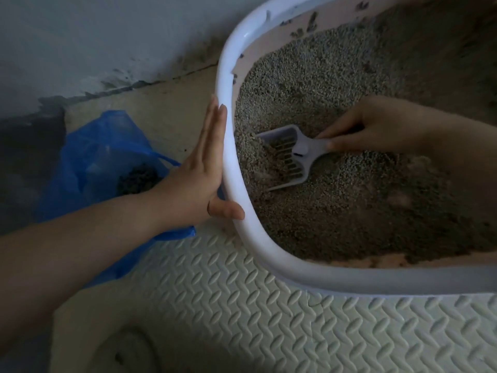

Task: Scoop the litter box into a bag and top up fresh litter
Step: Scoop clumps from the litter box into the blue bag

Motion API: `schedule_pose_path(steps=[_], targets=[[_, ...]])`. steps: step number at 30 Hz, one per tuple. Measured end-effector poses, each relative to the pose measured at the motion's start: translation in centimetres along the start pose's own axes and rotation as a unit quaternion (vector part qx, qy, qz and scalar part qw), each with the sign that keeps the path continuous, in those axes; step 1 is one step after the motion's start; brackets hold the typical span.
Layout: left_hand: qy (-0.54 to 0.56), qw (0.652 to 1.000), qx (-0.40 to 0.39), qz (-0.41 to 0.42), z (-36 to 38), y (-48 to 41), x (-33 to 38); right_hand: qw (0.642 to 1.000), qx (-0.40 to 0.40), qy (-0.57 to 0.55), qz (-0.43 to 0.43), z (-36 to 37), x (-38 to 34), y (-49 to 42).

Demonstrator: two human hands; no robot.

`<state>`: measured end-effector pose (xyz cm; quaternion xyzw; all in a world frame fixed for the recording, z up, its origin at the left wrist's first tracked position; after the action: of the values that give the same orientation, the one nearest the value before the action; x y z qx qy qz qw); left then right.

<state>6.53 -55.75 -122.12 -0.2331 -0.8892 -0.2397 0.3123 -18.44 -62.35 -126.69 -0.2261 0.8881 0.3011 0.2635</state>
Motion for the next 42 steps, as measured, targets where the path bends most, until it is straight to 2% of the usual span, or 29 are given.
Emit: schedule_pose_path(steps=[8, 12, 20, 24, 28, 35, 42], targets=[[-0.001, 1.0, -0.003, 0.001, 0.0, 0.1, -0.1, 0.996, -0.02, -0.081, -0.008, 0.1, 0.1, -0.2], [0.004, 1.0, -0.002, -0.001, -0.1, 0.1, -0.2, 0.991, 0.014, -0.135, 0.005, -1.1, -0.1, 0.6], [0.012, 1.0, -0.006, 0.0, -0.1, 0.1, 0.0, 0.983, 0.094, -0.15, 0.054, -3.2, 0.4, 4.6], [0.002, 1.0, -0.014, -0.008, -0.2, 0.1, 0.1, 0.965, 0.145, -0.204, 0.075, -3.2, -0.2, 7.9], [-0.013, 1.0, -0.023, -0.015, -0.3, 0.2, 0.3, 0.965, 0.146, -0.202, 0.087, -1.9, -1.0, 10.9], [-0.034, 0.998, -0.045, -0.034, -0.6, 0.3, 0.5, 0.96, 0.216, -0.14, 0.108, -1.2, -2.5, 15.0], [-0.054, 0.996, -0.049, -0.043, -0.6, 0.2, 0.4, 0.956, 0.231, -0.131, 0.128, -0.5, -3.6, 17.4]])
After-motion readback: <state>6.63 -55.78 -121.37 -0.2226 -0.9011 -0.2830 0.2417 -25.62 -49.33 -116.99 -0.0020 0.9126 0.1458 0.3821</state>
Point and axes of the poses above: each hand's wrist, its own y-axis away from the middle knuckle, its own z-axis out of the palm, x = y × z, the point moved 4 cm from there along -y, towards the middle knuckle, and after that the axes turned 12 degrees about y, right-handed, at the moved point
